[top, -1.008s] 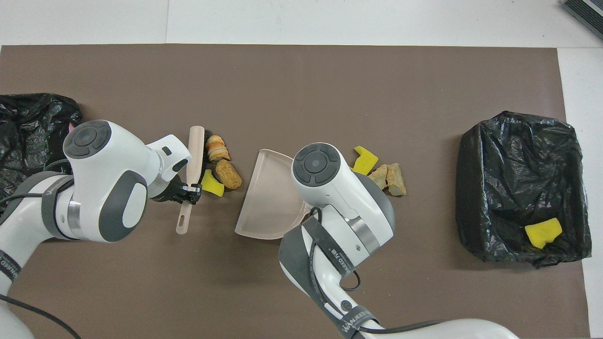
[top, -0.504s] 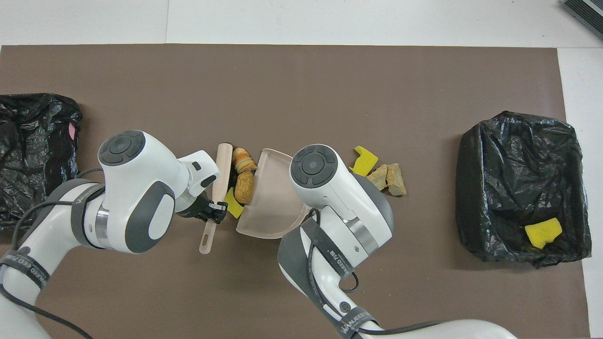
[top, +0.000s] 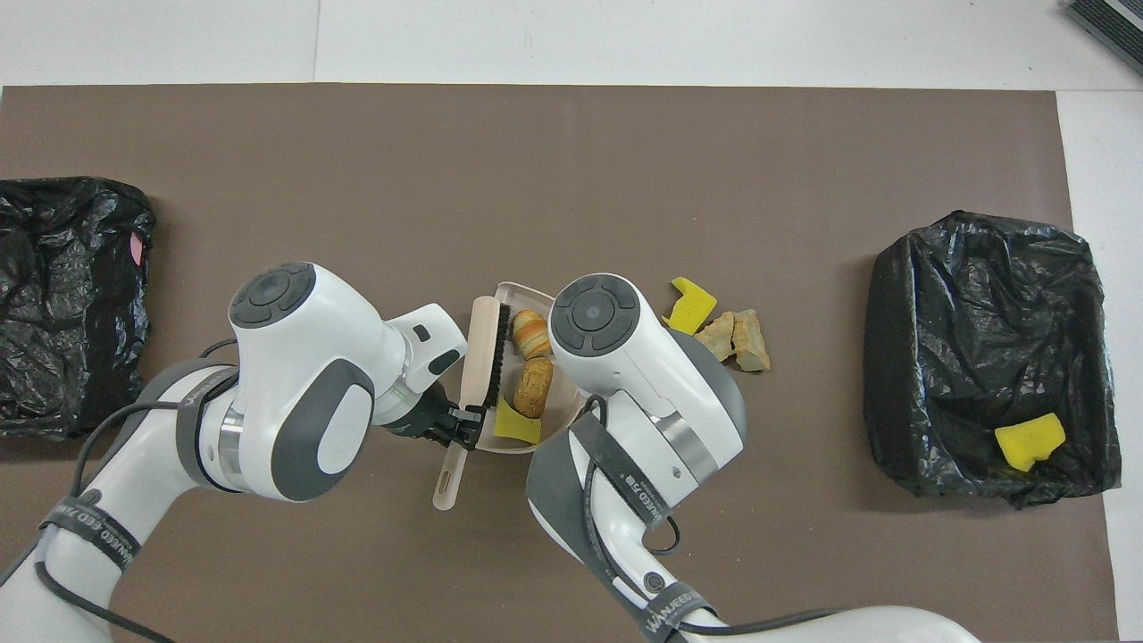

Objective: Sweep and dump trash in bin
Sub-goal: 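Sweep the bread and sponge into the dustpan with the left gripper, then carry the loaded dustpan to the black bag with the right gripper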

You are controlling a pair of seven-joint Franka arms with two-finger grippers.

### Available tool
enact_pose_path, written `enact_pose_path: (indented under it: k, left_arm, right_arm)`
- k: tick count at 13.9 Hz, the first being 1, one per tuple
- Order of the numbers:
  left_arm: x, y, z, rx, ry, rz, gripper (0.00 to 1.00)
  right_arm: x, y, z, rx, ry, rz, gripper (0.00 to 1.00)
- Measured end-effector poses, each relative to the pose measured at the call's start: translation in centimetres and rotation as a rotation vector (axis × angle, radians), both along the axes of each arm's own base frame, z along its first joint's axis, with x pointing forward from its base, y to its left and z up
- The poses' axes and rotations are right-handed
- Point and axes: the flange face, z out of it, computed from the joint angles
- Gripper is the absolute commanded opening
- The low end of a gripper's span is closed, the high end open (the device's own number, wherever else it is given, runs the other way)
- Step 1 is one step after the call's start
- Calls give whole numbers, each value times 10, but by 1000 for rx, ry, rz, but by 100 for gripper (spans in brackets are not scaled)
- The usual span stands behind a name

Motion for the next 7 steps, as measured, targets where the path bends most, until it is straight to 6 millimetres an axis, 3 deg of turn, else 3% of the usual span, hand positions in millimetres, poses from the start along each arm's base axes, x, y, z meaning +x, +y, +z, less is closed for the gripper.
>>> enact_pose_path:
  k: [3,7]
  left_arm:
    - [21,24,13,18,-32,61,0]
    - [54,73,44,135,-137,120,0]
  right_arm:
    - [0,0,0,0,0,0,0]
    - [1,-1,1,0,-3,-5,0]
